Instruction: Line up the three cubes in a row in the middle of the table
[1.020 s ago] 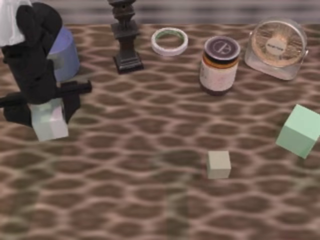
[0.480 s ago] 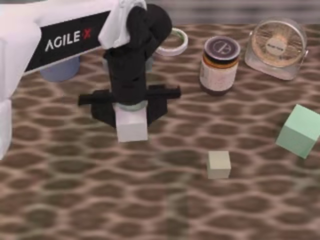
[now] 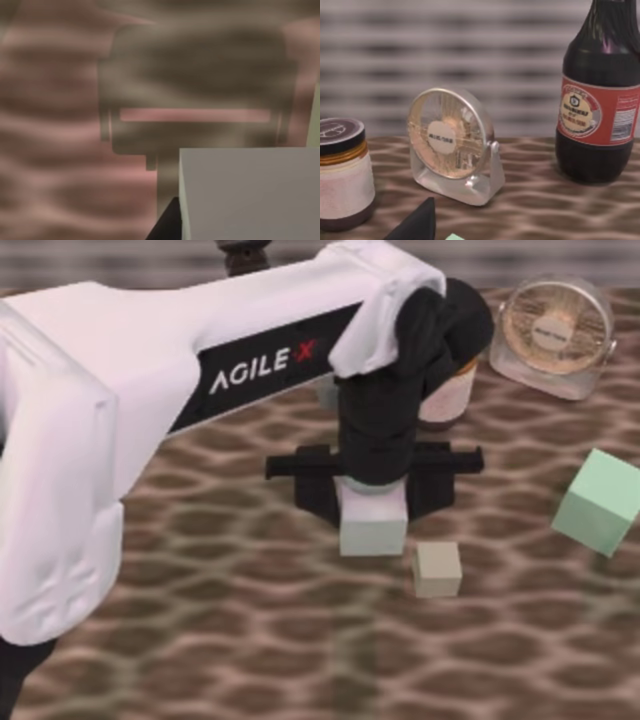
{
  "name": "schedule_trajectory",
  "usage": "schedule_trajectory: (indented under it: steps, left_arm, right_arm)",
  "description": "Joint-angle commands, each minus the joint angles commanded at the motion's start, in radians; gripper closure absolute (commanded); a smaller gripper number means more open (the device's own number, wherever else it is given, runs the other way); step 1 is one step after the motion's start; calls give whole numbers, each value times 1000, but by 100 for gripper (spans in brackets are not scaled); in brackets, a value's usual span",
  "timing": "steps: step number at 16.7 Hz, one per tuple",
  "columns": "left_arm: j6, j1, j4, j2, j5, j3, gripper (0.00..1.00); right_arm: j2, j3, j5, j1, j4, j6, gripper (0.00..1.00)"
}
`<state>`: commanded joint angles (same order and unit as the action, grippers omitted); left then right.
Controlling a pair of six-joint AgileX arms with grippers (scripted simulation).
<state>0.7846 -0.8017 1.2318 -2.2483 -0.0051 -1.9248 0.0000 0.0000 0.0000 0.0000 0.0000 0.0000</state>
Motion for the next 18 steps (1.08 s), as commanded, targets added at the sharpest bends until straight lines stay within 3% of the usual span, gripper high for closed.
schedule_trajectory:
  steps: [4,12,17,18]
  left_arm:
    - [-2,3,-18,2,1,13,100]
    - [0,-1,-228,-53,1,176,100]
    - [1,-1,-244,-56,1,188,100]
    - [1,-1,-244,-56,1,188,92]
  right_arm:
    - [0,0,0,0,0,0,0]
    - [0,0,0,0,0,0,0]
    - [0,0,0,0,0,0,0]
    - [0,0,0,0,0,0,0]
